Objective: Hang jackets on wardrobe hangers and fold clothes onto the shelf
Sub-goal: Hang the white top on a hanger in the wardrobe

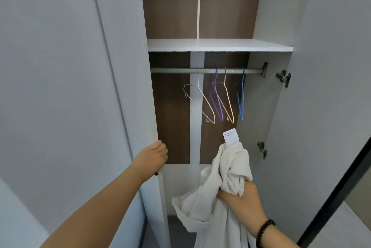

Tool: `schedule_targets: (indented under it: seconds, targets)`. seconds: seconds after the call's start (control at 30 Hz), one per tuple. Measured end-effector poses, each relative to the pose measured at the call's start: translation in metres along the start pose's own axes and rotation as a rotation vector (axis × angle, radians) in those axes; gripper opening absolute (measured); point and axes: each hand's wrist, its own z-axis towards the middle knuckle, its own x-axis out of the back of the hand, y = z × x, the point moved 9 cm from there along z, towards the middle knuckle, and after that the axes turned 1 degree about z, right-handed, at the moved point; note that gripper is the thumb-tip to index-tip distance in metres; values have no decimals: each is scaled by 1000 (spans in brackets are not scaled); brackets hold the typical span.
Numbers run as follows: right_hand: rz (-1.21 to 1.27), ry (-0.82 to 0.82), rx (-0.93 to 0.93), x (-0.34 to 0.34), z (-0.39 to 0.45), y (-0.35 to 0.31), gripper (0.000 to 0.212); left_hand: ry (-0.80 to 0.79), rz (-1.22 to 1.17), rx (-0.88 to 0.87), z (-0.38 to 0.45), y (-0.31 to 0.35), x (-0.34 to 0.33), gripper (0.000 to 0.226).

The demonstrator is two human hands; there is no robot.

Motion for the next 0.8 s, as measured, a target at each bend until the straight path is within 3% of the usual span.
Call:
schedule_targets:
  seconds: [0.37,0.8]
  targets:
    - [181,83,-114,-90,-48,-23,27,-6,26,-33,-124,-43,-21,18]
    - [300,143,-93,-147,-96,-53,36,95,-99,209,-180,-85,-35,21]
